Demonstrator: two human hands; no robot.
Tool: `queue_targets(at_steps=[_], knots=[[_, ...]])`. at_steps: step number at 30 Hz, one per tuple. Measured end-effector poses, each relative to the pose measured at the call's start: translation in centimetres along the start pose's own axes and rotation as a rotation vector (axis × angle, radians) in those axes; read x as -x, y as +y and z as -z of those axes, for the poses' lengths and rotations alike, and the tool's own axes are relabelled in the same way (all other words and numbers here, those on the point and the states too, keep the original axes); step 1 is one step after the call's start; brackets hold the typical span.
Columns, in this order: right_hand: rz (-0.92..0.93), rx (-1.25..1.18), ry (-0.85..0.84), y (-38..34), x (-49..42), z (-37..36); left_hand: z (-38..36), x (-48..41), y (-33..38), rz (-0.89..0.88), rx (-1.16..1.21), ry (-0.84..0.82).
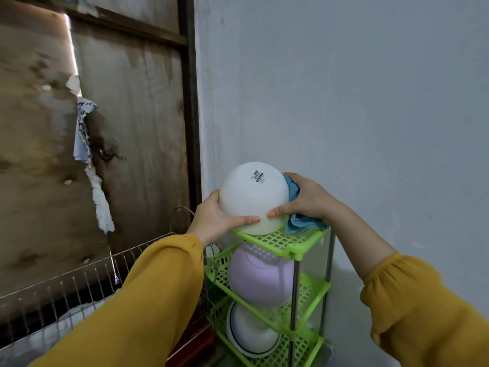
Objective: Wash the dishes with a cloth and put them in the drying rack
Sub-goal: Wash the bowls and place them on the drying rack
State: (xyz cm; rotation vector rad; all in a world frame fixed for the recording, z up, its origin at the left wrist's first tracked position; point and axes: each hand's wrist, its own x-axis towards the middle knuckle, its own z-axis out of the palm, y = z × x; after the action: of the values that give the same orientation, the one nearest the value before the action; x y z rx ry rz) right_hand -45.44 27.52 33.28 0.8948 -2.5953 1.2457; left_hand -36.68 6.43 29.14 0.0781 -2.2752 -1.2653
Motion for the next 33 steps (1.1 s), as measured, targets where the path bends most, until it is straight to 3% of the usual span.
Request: queue_targets(at_steps=[6,14,19,22,28,33], knots=[[-0.052,-0.087,-0.009,1.2,-0.5,-1.3,-0.2,-0.6,-0.4,0.095,-0.205,-0.062],[-0.115,0.015,0.014,1.6,-0.7,-1.9,-0.9,-1.0,-1.2,0.085,-0.305,-0.056],[0.03,0.191,0.244,-0.7,0.4,-2.3,-1.0,-1.1,-1.4,0.088,-0.35,-0.096],[0.142,0.218,0.298,-3.2,1.4,-2.7,-0.7,-0.8,-1.0,0.074,-0.29,-0.104],[0.313,0.171,0.304,-7.9,4.2,-5.6,3.4,3.4,-0.8,-0.016,-0.271,0.191],[0.443,0.066,0.211,-11.3,6.6,-11.1,10.4,10.8,-1.7,-0.096,-0.327,0.4]])
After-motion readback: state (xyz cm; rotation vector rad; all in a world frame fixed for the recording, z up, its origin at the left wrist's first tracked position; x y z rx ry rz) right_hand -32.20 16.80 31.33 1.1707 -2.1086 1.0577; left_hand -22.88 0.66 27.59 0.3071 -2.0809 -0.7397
